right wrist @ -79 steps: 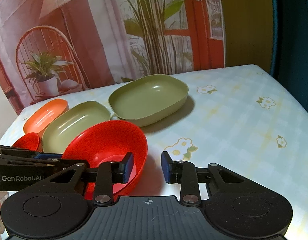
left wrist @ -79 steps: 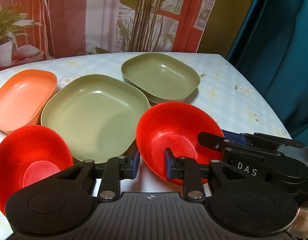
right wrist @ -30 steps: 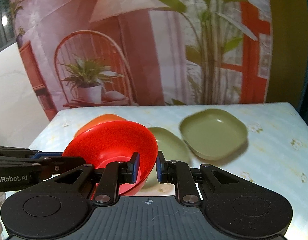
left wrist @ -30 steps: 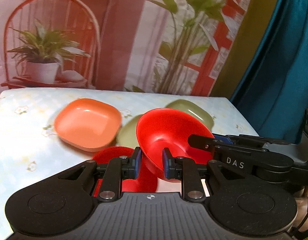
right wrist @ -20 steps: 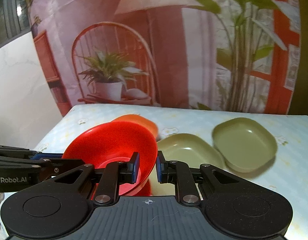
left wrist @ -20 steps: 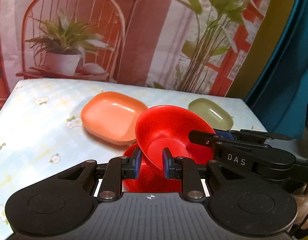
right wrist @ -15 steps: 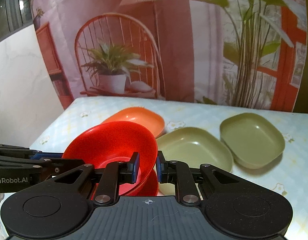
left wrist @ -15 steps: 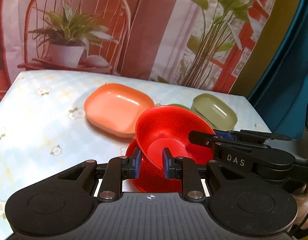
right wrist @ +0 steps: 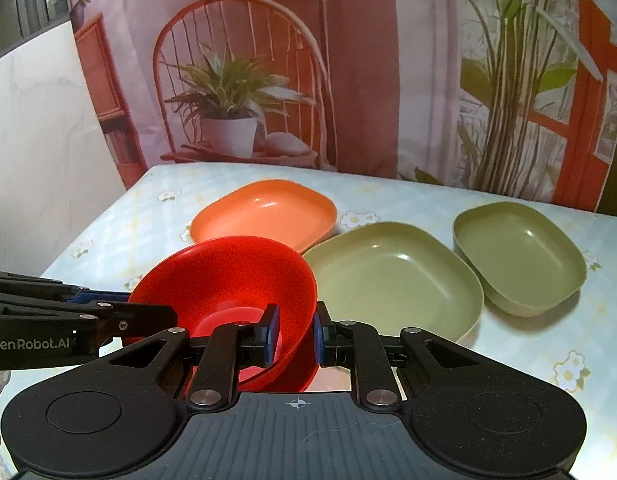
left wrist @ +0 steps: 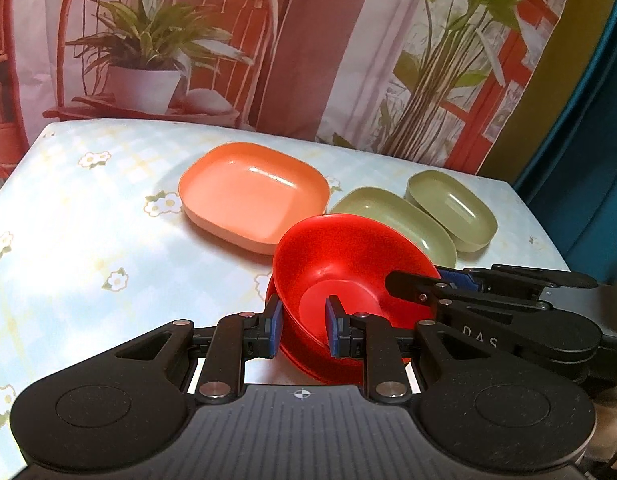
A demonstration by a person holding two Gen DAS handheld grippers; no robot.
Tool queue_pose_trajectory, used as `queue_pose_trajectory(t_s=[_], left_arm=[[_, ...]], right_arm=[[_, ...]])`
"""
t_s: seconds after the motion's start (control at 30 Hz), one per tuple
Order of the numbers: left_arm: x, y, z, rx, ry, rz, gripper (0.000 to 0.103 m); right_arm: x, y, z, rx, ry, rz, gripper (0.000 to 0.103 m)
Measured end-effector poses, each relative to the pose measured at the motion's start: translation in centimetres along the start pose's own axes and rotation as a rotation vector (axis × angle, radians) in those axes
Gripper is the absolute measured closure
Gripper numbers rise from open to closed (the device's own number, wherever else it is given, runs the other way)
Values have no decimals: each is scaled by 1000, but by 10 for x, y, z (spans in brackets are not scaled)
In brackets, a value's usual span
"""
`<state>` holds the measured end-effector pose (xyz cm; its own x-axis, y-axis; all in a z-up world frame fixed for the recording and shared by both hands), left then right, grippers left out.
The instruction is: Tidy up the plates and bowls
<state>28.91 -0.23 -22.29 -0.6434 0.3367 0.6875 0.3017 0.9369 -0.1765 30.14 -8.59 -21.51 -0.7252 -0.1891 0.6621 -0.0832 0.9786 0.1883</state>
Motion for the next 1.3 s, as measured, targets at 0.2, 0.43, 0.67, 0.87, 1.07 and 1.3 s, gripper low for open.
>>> queue_pose_trajectory(t_s=[0.2, 0.43, 0.67, 0.87, 1.07, 1.3], left_arm=[[-5, 1, 4, 0, 13, -2, 79], [-7, 4, 6, 5, 17, -7, 79], [-8, 5, 7, 9, 22, -10, 79], [-8, 6, 8, 11, 22, -10, 79], [-8, 6, 9, 17, 21, -13, 78], [-8, 8, 9, 26, 15, -24, 78]], right_arm=[[-3, 0, 6, -1, 14, 2, 87], [-5, 2, 6, 9, 15, 2, 86], [-6, 4, 8, 11, 23, -2, 86], [-5, 5, 7, 15, 16, 2, 85], [-1, 2, 6, 20, 6, 14, 83], [3, 0, 5, 25, -6, 20, 79]])
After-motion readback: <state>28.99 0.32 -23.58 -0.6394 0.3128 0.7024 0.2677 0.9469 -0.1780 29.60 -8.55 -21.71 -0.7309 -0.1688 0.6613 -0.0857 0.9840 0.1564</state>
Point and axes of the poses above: each gripper's, at about its wrist camera, not at the fingertips, and x roughly against the way its jaws point, y to its left, z to its underside, the point moved 9 cm from there along -x, roughly the way its jaws point, and after that the axes turned 4 degrees about -x, right-handed, at the moved point
